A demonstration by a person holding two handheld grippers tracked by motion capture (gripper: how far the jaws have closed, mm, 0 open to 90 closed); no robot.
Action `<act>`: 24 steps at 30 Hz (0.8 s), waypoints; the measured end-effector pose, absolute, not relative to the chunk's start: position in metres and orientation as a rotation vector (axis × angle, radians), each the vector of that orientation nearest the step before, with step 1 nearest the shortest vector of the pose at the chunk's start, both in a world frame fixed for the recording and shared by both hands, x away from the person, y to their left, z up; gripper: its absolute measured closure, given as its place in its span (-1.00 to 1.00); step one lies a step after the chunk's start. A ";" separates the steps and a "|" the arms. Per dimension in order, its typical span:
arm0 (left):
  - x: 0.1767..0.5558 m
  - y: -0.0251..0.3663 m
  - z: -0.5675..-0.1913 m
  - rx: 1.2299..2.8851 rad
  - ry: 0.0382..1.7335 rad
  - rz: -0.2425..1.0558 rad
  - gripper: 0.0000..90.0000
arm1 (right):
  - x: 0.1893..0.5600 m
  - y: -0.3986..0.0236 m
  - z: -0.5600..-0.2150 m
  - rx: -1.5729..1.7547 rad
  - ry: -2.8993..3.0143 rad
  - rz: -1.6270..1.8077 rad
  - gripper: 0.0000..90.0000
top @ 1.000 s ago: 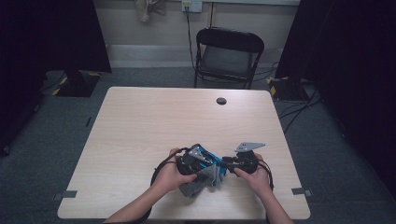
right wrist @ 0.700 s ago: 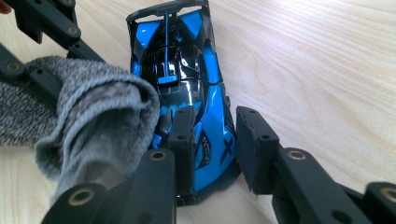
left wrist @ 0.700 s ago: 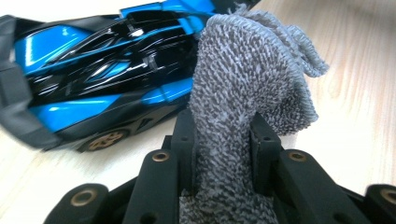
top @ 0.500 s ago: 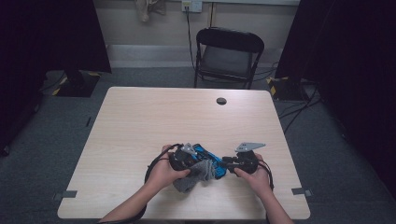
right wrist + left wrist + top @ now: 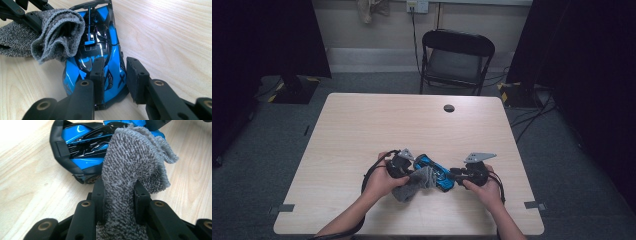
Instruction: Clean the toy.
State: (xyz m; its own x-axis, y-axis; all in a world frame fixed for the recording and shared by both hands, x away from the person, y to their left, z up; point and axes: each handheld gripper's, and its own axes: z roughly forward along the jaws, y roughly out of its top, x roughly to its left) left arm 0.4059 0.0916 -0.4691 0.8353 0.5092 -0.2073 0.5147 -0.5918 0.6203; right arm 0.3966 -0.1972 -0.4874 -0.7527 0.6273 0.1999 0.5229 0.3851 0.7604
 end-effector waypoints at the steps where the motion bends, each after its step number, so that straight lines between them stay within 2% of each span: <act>1: 0.406 0.092 -0.469 2.313 0.743 -0.007 0.55 | 0.397 -0.197 -0.487 1.048 2.513 1.309 0.54; 24: 0.414 0.117 -0.465 2.289 0.819 0.037 0.55 | 0.396 -0.197 -0.488 1.051 2.509 1.311 0.54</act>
